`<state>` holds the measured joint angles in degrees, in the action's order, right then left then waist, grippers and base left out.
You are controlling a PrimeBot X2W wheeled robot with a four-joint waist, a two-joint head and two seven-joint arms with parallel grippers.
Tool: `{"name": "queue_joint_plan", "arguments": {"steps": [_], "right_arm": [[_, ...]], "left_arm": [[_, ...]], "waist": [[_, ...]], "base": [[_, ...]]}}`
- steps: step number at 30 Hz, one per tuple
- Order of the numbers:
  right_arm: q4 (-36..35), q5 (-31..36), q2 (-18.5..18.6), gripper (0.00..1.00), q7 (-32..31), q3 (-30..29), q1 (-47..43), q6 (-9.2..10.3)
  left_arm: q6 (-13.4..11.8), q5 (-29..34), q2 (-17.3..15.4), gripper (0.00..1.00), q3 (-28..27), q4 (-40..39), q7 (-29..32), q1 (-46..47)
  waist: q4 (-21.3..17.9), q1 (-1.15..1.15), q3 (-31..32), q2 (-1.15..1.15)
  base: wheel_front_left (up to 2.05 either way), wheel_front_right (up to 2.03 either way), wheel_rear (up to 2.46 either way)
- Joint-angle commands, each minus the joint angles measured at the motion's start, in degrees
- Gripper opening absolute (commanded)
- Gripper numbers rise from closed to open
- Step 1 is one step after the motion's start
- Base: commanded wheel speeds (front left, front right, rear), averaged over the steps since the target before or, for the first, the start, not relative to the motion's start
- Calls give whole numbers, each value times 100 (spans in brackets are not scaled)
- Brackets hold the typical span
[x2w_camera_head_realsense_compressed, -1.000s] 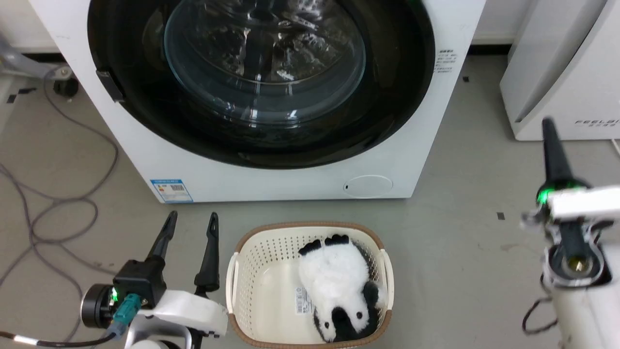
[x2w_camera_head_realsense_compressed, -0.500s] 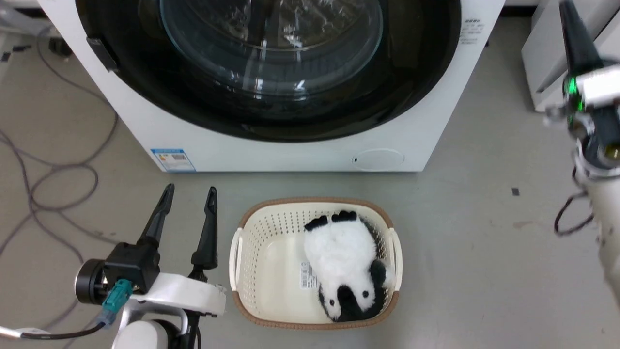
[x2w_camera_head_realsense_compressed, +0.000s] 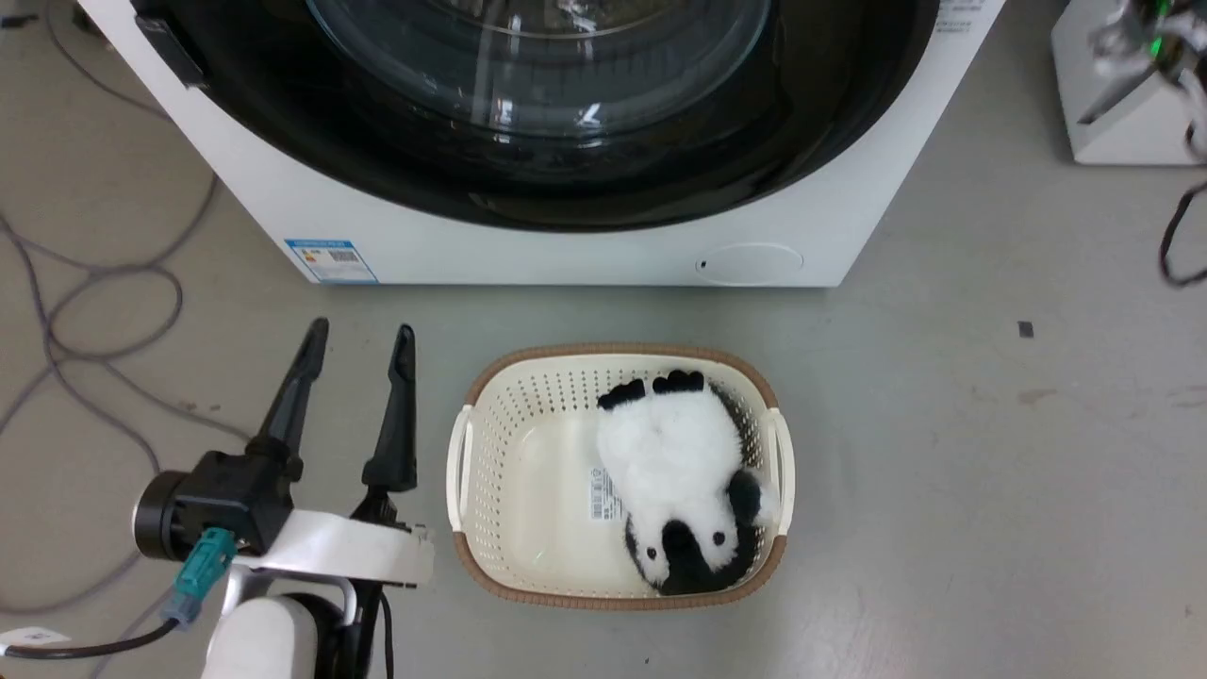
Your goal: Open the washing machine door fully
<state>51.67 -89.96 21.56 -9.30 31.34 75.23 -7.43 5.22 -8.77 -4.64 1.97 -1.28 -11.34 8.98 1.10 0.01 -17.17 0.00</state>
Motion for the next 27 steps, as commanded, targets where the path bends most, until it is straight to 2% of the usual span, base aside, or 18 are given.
{"name": "queue_joint_plan", "arguments": {"steps": [1, 9, 20, 27], "right_arm": [[266, -200, 53, 0, -185, 239, 409, -5], [1061, -504, -105, 0, -1045, 1150, 1458, -5], [1832, -1048, -358, 0, -1598, 2100, 2389, -5], [2118, -1375, -447, 0, -2081, 2500, 2722, -6]], "left_arm": [[26, -32, -42, 100, -16, -44, -75, 131], [86, -103, -40, 100, -45, -96, -171, 281], [170, -201, -19, 100, -58, -97, -303, 468], [210, -242, -3, 100, -68, -85, -365, 552]], "waist": [[3, -1, -87, 0], [9, -1, -390, 0], [64, -1, -688, 0], [82, -1, -808, 0]], "base": [[0, 0, 0], [0, 0, 0], [0, 0, 0], [0, 0, 0]]}}
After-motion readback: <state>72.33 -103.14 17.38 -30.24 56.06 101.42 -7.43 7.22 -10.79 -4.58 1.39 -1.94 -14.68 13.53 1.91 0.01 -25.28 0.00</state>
